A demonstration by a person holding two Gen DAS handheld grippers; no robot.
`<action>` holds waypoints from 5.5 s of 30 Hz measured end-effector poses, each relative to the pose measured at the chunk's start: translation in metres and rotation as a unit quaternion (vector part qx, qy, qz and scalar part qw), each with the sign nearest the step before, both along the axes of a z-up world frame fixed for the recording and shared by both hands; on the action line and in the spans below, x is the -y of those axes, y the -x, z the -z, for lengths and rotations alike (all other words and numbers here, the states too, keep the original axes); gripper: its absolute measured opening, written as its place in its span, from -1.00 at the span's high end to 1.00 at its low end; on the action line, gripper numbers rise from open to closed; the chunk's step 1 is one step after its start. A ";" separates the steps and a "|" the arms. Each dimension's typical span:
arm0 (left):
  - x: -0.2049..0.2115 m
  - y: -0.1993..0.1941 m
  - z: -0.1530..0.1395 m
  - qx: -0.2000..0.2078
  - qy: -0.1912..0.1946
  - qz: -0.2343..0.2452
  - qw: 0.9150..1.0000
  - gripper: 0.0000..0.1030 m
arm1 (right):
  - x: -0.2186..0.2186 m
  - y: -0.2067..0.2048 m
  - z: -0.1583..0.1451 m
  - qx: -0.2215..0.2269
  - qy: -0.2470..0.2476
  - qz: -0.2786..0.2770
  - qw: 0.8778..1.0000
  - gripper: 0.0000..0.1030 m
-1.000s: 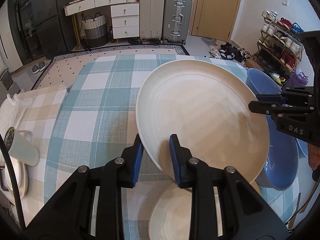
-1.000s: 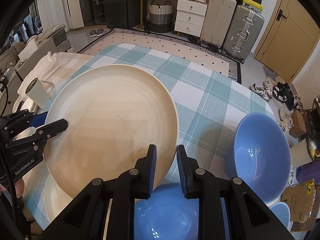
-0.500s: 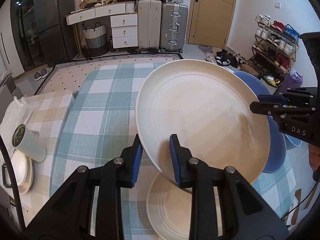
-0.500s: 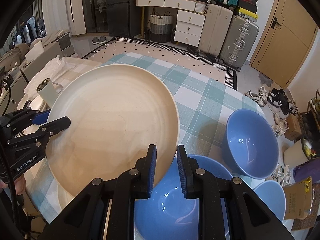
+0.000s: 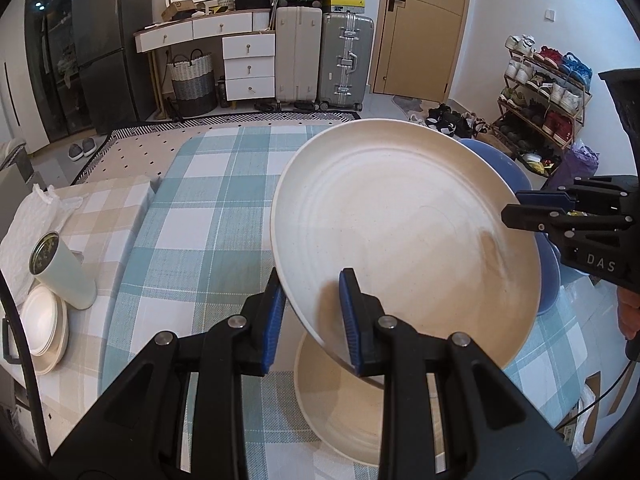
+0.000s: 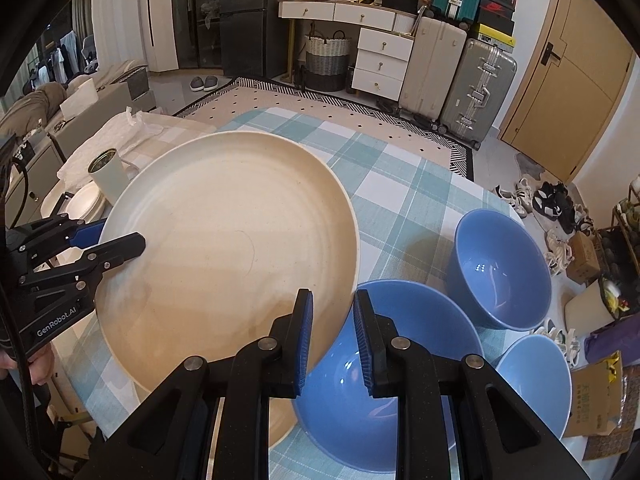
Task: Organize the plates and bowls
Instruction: 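Lift the cream plate with both tools and carry it over another cream plate, then lower the held cream plate onto the other cream plate with both tools, then open both tools to release the stacked cream plate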
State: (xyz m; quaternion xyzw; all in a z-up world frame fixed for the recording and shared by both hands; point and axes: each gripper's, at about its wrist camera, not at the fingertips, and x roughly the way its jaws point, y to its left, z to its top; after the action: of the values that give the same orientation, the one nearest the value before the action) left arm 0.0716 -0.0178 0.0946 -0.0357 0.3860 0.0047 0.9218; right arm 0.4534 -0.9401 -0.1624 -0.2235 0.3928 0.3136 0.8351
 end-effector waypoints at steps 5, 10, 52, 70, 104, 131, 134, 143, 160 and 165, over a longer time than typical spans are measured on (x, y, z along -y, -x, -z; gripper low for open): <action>-0.001 0.005 0.001 0.000 0.001 0.001 1.000 0.55 | -0.001 0.008 0.002 -0.002 -0.004 -0.002 1.000 0.59; 0.000 0.019 0.001 0.000 0.001 0.004 1.000 0.55 | 0.003 0.014 0.006 -0.004 -0.006 -0.004 1.000 0.59; -0.008 0.050 0.046 -0.025 -0.010 0.017 0.999 0.55 | 0.023 0.061 0.047 -0.041 -0.040 -0.002 0.998 0.59; -0.008 0.033 0.076 -0.054 -0.023 0.024 0.998 0.54 | 0.027 0.062 0.070 -0.062 -0.031 0.002 0.998 0.59; -0.001 0.013 0.113 -0.084 -0.032 0.033 0.995 0.50 | 0.024 0.059 0.093 -0.059 0.010 0.010 0.998 0.58; 0.011 0.011 0.126 -0.093 -0.068 0.043 0.992 0.45 | 0.020 0.062 0.109 -0.044 0.042 0.012 0.998 0.58; 0.012 0.010 0.126 -0.093 -0.070 0.044 0.992 0.44 | 0.022 0.061 0.110 -0.046 0.040 0.012 0.998 0.57; 0.009 0.009 0.127 -0.102 -0.040 0.053 0.993 0.12 | 0.024 0.060 0.110 -0.055 0.036 0.009 0.998 0.51; -0.002 0.033 0.076 -0.049 0.031 0.058 0.997 -0.76 | 0.033 0.082 0.073 -0.071 -0.043 -0.016 0.996 -0.58; 0.002 0.043 0.057 -0.024 0.029 0.060 0.997 -0.95 | 0.045 0.086 0.058 -0.076 -0.074 -0.014 0.994 -0.68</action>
State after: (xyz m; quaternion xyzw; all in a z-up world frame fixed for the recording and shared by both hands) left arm 0.0287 -0.0194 0.0376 -0.0388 0.4098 -0.0608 0.9093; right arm 0.3670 -0.9849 -0.2201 -0.1421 0.4275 0.3697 0.8126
